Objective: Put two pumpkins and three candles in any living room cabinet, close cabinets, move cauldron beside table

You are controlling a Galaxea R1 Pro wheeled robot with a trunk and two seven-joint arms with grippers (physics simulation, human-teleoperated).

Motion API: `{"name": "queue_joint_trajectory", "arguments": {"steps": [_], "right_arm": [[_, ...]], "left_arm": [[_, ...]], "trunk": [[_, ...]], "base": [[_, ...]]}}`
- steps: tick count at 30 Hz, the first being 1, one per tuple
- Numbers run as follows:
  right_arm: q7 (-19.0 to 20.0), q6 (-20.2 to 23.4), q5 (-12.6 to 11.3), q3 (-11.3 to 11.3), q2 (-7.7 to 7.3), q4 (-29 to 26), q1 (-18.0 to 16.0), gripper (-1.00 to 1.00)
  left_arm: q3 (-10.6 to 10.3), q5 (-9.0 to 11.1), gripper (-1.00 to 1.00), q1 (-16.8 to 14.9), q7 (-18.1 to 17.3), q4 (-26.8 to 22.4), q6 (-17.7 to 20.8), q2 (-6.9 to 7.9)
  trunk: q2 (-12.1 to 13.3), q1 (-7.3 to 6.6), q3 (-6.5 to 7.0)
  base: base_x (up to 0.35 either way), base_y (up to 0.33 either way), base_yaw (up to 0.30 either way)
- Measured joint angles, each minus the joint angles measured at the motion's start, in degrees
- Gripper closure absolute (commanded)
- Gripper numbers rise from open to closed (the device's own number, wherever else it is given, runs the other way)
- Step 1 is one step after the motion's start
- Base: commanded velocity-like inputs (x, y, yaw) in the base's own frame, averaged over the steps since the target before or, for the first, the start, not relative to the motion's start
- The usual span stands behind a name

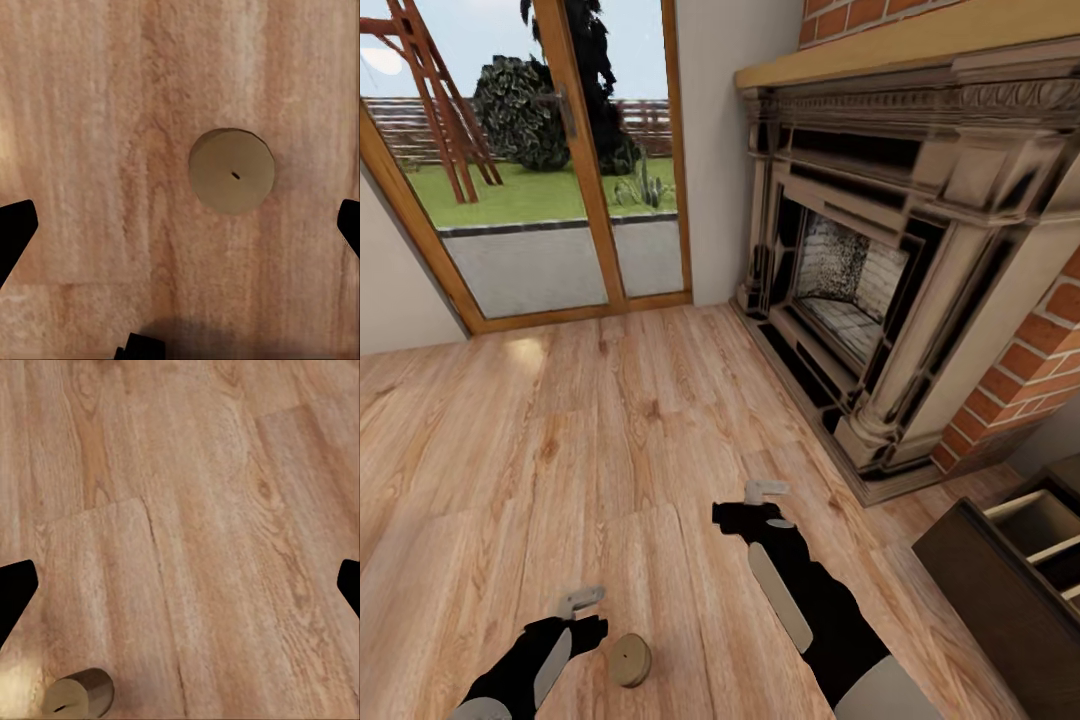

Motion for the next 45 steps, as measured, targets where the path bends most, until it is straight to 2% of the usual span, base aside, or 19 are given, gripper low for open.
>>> {"name": "queue_joint_trajectory", "arguments": {"steps": [4,9,23,35,39,40,43,45], "right_arm": [[2.83,3.78,-0.27,1.24,0.00,-8.49,2.64,-1.00],[5.23,5.45,-0.30,1.47,0.00,-12.79,4.37,-1.00],[5.58,5.59,-0.37,1.94,0.00,-13.43,4.51,-1.00],[5.61,5.71,-0.50,2.33,0.00,-13.65,4.55,-1.00],[5.87,5.83,-2.69,2.24,0.00,-15.39,4.58,-1.00],[6.46,6.00,-4.81,2.19,0.00,-16.67,4.95,-1.00],[8.06,6.40,-7.70,2.14,0.00,-18.20,5.95,-1.00],[10.44,6.52,-9.94,2.03,0.00,-19.06,6.48,-1.00]], "left_arm": [[0.14,-0.05,-1.00,-1.09,-0.02,0.11,1.20,-0.63],[0.20,-0.03,-1.00,-1.40,0.05,0.15,1.20,-0.97],[0.08,-0.08,-1.00,-1.53,0.07,0.20,0.14,-1.54],[0.00,-0.18,-1.00,-1.53,0.04,0.60,-0.19,-2.67],[0.00,-0.18,-1.00,-1.53,0.06,0.65,-0.25,-2.69],[0.00,-0.18,-1.00,-1.53,0.04,0.67,-0.27,-2.69],[0.00,-0.18,-1.00,-1.53,0.04,0.67,-0.28,-2.70],[0.00,-0.18,-1.00,-1.53,0.05,0.68,-0.28,-2.70]], "trunk": [[-1.60,0.88,-0.72],[-3.61,1.98,-1.62],[-9.22,5.05,-4.13],[-14.04,7.69,-6.29],[-15.64,8.57,-7.00],[-16.04,8.79,-7.18],[-17.25,9.45,-7.72],[-18.05,9.88,-8.08]], "base": [[0.000,0.000,0.000],[0.000,0.000,0.000],[0.000,0.000,0.000],[0.000,0.000,0.000],[0.000,0.000,0.000],[0.000,0.000,0.000],[0.000,0.000,0.000],[0.000,0.000,0.000]]}}
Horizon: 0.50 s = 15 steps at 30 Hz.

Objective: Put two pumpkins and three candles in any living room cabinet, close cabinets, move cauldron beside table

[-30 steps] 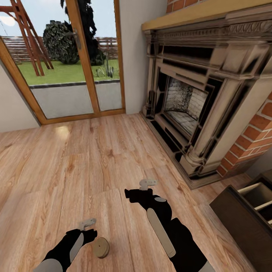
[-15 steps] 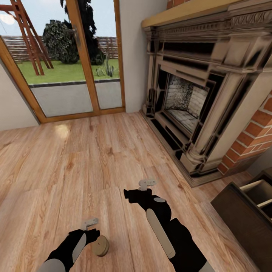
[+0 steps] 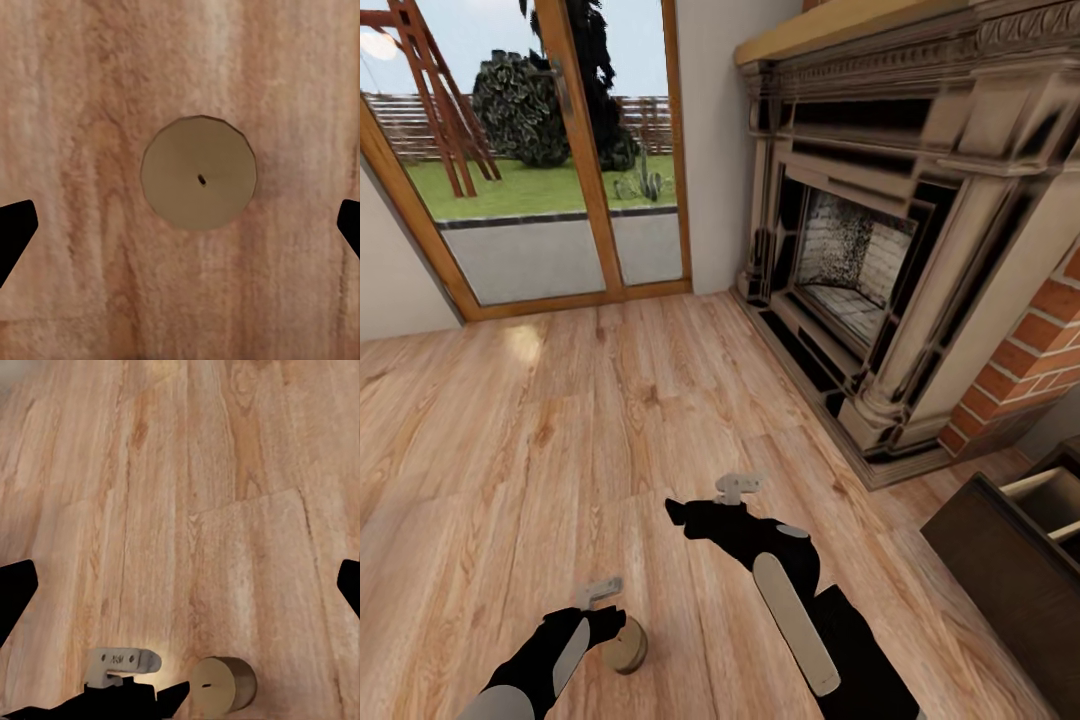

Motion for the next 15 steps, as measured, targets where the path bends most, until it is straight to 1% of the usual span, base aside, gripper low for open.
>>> {"name": "queue_joint_trajectory", "arguments": {"steps": [1,5,11,15], "right_arm": [[1.22,-0.01,-0.69,-0.09,-0.36,-0.25,0.13,-1.00],[4.14,-0.23,-1.69,-0.36,-1.24,-0.59,0.32,-1.00],[5.00,-0.56,-1.94,-0.45,-1.37,-0.61,0.37,-1.00],[5.05,-0.66,-1.95,-0.42,-1.39,-0.61,0.37,-1.00]], "left_arm": [[0.00,0.00,-1.00,0.00,0.01,0.00,0.00,0.00],[0.00,0.00,-1.00,0.00,0.01,0.00,0.00,0.00],[0.00,0.00,-1.00,0.00,0.01,0.00,0.00,-0.04],[-0.07,-0.05,-1.00,0.00,0.02,0.00,0.00,-0.42]], "trunk": [[-0.40,0.22,-0.18],[-2.01,1.10,-0.90],[-4.41,2.42,-1.97],[-6.02,3.30,-2.69]], "base": [[0.000,0.000,0.000],[0.000,0.000,0.000],[0.000,0.000,0.000],[0.000,0.000,0.000]]}}
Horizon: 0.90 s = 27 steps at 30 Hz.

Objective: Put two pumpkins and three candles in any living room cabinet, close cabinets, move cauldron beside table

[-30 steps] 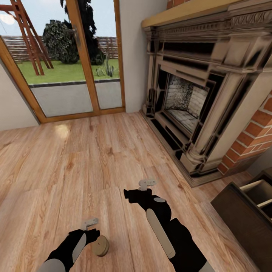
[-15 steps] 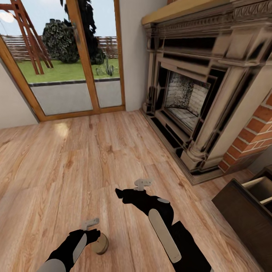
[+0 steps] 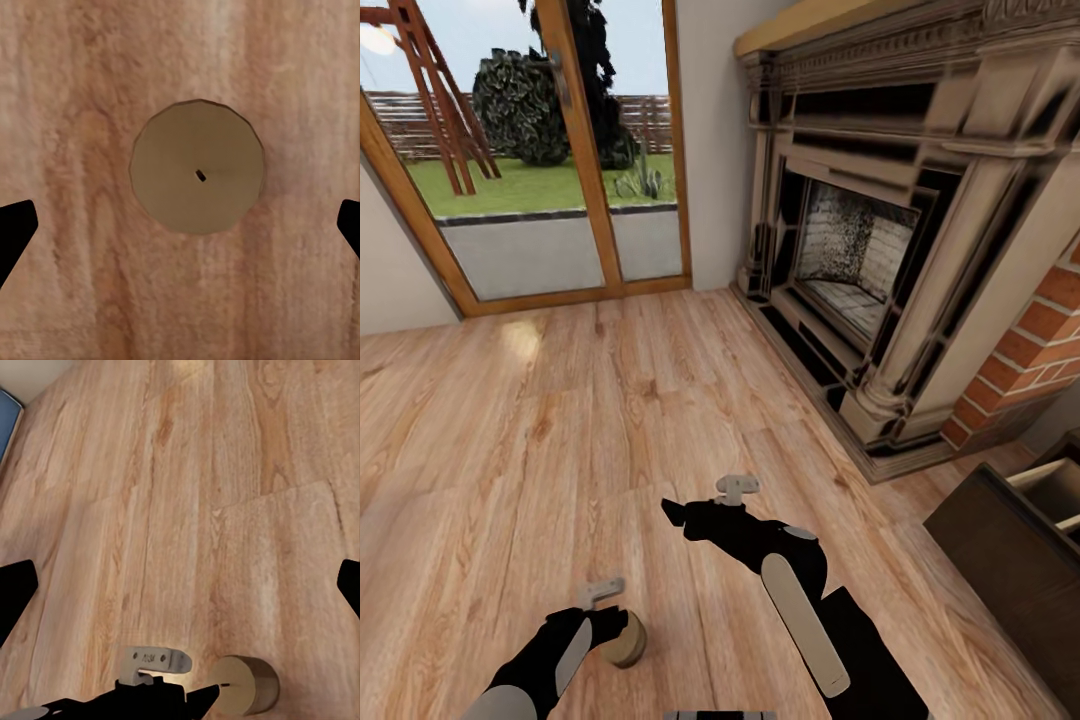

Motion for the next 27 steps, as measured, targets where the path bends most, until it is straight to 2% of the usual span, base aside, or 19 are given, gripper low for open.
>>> {"name": "queue_joint_trajectory", "arguments": {"steps": [3,9,14,23,27], "right_arm": [[0.01,-0.09,0.00,0.04,0.00,0.05,0.00,-1.00],[0.02,-0.12,-0.01,0.01,0.00,0.07,0.00,-1.00],[0.02,-0.12,0.04,0.02,0.00,0.09,0.00,-1.00],[-0.05,-0.12,0.06,-0.03,0.00,0.10,0.00,-1.00],[-0.06,-0.12,0.08,-0.03,-0.03,0.09,0.00,-1.00]], "left_arm": [[-0.02,-0.03,-1.00,0.00,0.00,0.00,-0.03,-0.15],[-0.23,-0.02,-1.00,0.00,0.00,0.44,-2.81,-0.50],[-2.51,0.05,-1.00,0.00,0.05,0.91,-3.86,-0.62],[-3.32,0.05,-1.00,0.00,0.09,0.96,-4.05,-0.63],[-3.35,0.05,-1.00,0.00,0.09,0.97,-4.10,-0.62]], "trunk": [[-1.20,0.66,-0.54],[-3.61,1.98,-1.62],[-5.61,3.08,-2.51],[-9.22,5.05,-4.13],[-9.29,5.16,-5.01]], "base": [[0.000,0.000,0.000],[0.000,0.000,0.000],[0.000,0.000,0.000],[0.000,0.000,0.000],[0.000,0.000,0.000]]}}
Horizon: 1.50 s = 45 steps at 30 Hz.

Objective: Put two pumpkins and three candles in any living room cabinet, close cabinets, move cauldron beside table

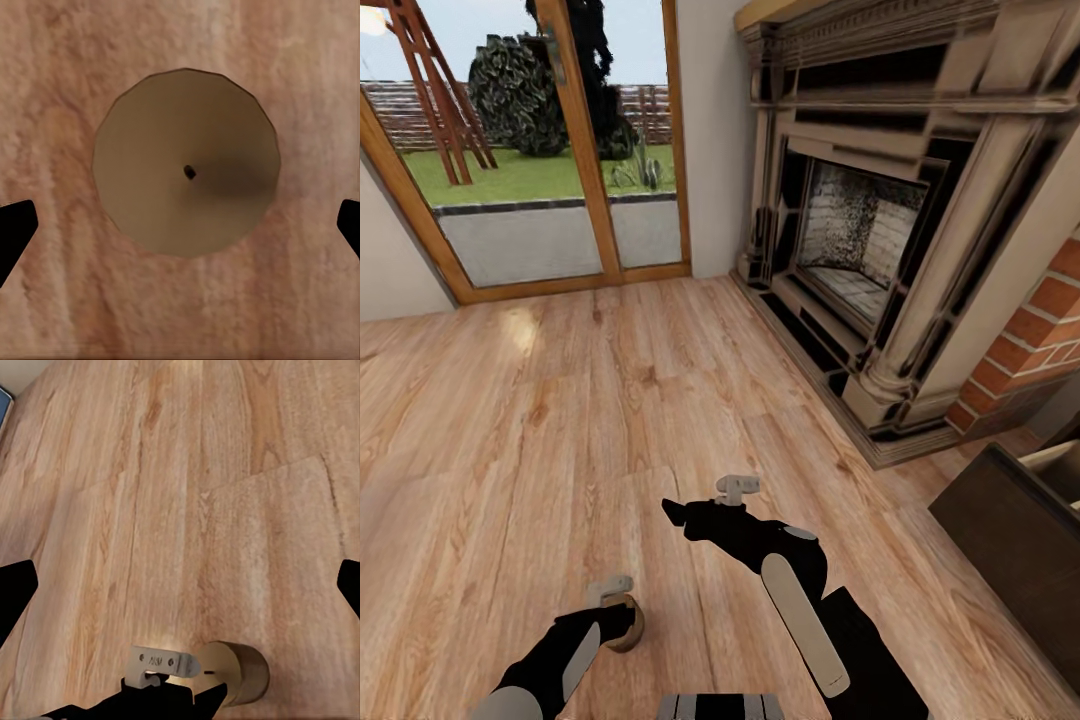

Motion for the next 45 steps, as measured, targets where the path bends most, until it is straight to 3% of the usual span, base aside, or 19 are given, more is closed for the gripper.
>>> {"name": "queue_joint_trajectory", "arguments": {"steps": [14,20,24,29,31,45], "right_arm": [[-0.01,0.00,0.01,0.00,0.03,0.08,0.00,-1.00],[0.14,0.22,-0.04,-0.21,-0.10,0.08,0.00,-1.00],[2.60,0.63,-1.01,-4.55,-2.46,0.02,0.00,-1.00],[12.94,0.73,-7.30,-10.49,-7.84,0.30,0.05,-1.00],[14.06,0.66,-8.04,-11.00,-8.55,0.32,0.07,-1.00],[15.13,0.13,-8.63,-11.43,-8.93,0.43,0.09,-1.00]], "left_arm": [[0.07,0.00,-1.00,0.00,0.00,0.00,-0.11,0.07],[0.08,0.00,-1.00,0.00,0.00,0.00,-0.12,0.07],[0.08,0.00,-1.00,0.00,0.00,0.00,-0.12,0.07],[0.09,0.03,-1.00,0.00,0.00,-0.01,-0.11,0.14],[0.14,0.06,-1.00,0.00,0.00,0.00,-0.12,0.15],[0.23,0.09,-1.00,0.00,0.00,0.00,-0.19,0.16]], "trunk": [[-0.19,0.36,-3.10],[-0.19,0.36,-3.11],[-0.19,0.36,-3.11],[-0.19,0.36,-3.11],[-0.19,0.36,-3.11],[-0.19,0.36,-3.11]], "base": [[0.000,0.000,0.000],[0.000,0.000,0.000],[0.000,0.000,0.000],[0.025,0.006,0.000],[0.173,0.070,0.000],[0.095,0.012,0.000]]}}
